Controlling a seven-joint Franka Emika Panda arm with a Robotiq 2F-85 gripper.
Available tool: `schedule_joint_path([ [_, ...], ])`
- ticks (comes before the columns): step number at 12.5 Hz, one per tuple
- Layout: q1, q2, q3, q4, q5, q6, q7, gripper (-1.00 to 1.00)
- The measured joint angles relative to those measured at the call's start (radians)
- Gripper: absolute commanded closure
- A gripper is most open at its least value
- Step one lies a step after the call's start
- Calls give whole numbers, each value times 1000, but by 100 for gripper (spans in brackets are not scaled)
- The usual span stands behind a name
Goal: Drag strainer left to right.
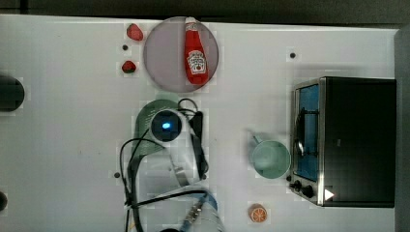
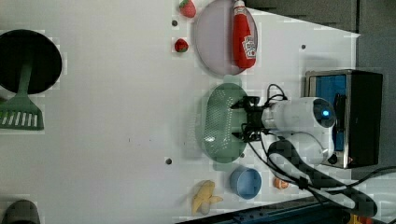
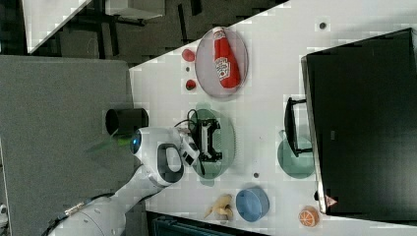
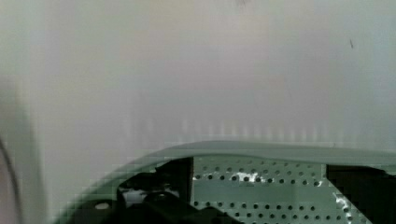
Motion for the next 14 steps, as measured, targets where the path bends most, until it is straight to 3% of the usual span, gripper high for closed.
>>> schedule_joint_path([
  [2, -44, -11, -2, 0, 28, 18, -56, -100],
  [7, -81, -10, -103, 4, -6, 28, -174, -100],
  [14, -87, 4, -164, 2, 1, 11, -275, -100],
])
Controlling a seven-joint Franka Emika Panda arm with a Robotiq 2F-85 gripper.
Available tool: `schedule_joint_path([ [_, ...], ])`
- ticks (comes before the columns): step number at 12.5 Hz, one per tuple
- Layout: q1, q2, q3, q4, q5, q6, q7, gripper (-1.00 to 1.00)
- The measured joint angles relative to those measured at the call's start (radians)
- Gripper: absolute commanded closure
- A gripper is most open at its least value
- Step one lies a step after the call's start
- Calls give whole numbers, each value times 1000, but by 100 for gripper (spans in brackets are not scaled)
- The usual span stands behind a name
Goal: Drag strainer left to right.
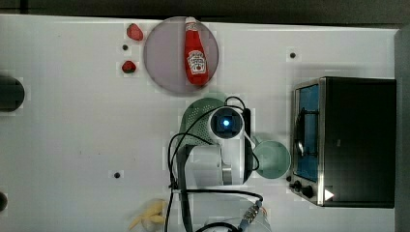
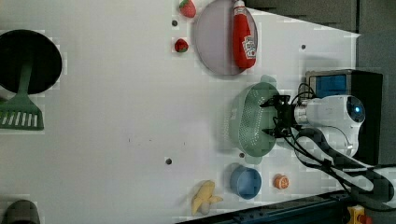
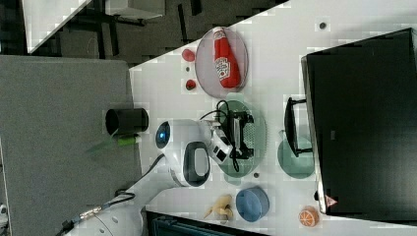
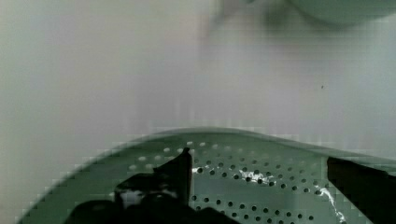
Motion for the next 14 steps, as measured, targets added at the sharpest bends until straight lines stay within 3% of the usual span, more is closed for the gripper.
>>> schedule_joint_path([
  [4, -6, 0, -51, -12, -2, 29, -20, -100],
  [8, -38, -52, -13, -23, 16, -3, -75, -100],
  [12, -19, -294, 47, -18, 16, -244, -261, -100],
  [14, -17, -473, 75, 25, 94, -418, -352, -100],
])
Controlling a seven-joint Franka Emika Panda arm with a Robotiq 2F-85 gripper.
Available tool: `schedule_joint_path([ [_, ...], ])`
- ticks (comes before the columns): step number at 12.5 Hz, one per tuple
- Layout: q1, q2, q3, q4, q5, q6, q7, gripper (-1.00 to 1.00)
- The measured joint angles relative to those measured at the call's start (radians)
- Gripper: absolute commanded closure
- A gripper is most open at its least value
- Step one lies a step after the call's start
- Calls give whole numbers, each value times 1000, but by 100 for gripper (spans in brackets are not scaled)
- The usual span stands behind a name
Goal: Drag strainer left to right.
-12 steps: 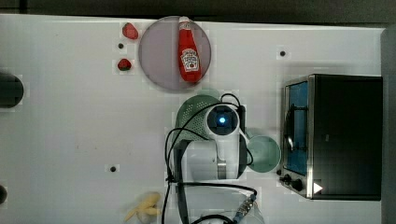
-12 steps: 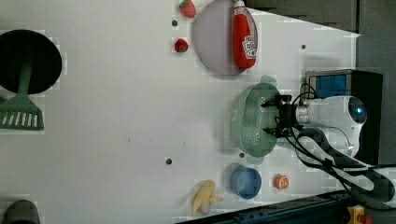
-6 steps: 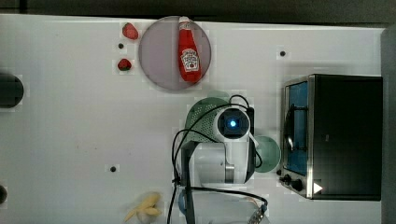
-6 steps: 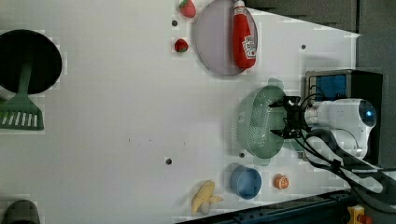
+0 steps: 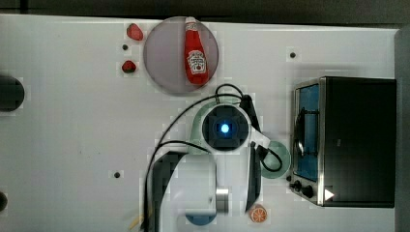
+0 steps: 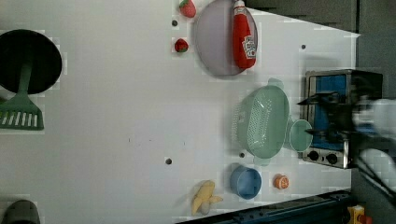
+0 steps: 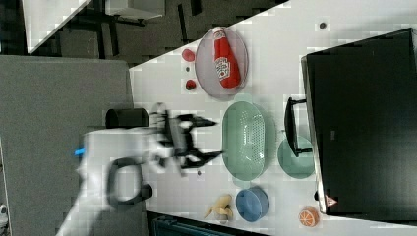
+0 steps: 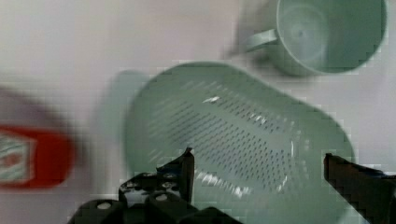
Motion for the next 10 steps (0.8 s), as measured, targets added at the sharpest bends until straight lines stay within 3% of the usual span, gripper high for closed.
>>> schedule_joint_path([
  [2, 13, -146, 5, 88, 92, -209, -108, -100],
  [6, 6, -313, 8, 273, 110, -454, -307, -100],
  [10, -2, -355, 7, 293, 125, -678, -384, -100],
])
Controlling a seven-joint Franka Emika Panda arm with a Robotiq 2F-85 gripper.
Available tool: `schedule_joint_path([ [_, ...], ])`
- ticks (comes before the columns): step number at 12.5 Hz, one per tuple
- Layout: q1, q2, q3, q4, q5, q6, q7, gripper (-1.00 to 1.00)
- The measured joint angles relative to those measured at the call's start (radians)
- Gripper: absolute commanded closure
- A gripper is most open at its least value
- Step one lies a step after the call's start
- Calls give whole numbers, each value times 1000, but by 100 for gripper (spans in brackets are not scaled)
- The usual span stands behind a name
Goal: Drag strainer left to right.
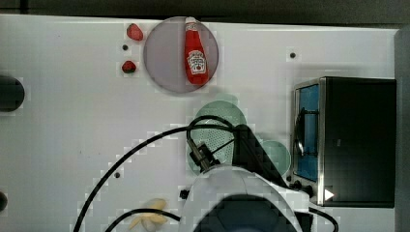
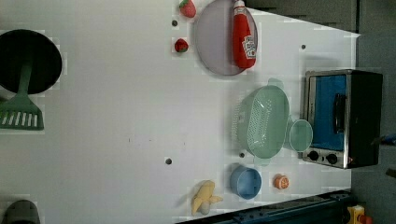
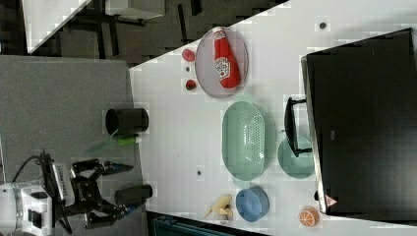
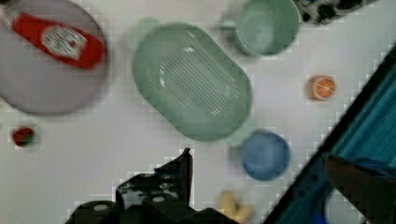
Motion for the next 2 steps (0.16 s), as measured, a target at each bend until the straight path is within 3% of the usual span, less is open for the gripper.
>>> schedule_joint_path([
  [2, 18, 26, -9, 14, 0, -66, -26, -100],
])
